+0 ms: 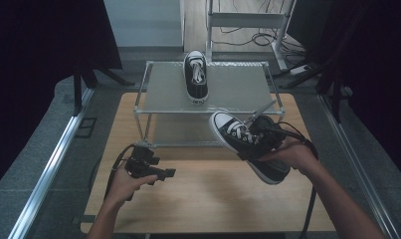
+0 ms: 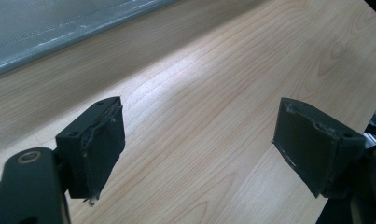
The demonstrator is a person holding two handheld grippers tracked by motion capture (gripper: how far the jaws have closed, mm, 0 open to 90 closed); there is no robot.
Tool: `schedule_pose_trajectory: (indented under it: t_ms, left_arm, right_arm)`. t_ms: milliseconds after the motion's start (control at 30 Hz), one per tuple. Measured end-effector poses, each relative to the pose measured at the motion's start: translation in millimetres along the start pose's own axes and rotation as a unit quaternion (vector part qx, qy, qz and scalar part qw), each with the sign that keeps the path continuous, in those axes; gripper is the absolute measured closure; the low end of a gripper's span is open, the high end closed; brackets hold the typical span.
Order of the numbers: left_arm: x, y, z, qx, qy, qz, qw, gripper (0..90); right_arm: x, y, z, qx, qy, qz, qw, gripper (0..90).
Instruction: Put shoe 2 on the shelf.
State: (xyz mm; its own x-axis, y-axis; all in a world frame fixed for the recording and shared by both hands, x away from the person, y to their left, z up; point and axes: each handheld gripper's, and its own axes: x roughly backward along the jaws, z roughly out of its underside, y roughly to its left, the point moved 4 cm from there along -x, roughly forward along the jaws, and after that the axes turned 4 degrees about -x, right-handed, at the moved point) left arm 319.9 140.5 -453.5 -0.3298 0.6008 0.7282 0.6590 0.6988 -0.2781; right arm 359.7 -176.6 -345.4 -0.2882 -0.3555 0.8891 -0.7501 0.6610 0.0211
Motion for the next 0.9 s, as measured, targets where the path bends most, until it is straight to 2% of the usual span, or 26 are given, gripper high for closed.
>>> schedule_pose_trajectory:
  t_ms: [467, 900]
  left_arm:
    - [-16.7, -3.7, 11.0, 0.001, 0.011, 0.013, 0.9998, 16.9]
    - [-24.2, -4.9, 16.4, 0.004, 0.015, 0.016, 0.9998, 16.9]
  right_arm:
    - [7.8, -7.4, -17.1, -0.010, 0.002, 0.003, 0.9999, 13.1]
    - [8.6, -27.6, -42.0, -0.033, -0.004, 0.017, 0.9993, 13.1]
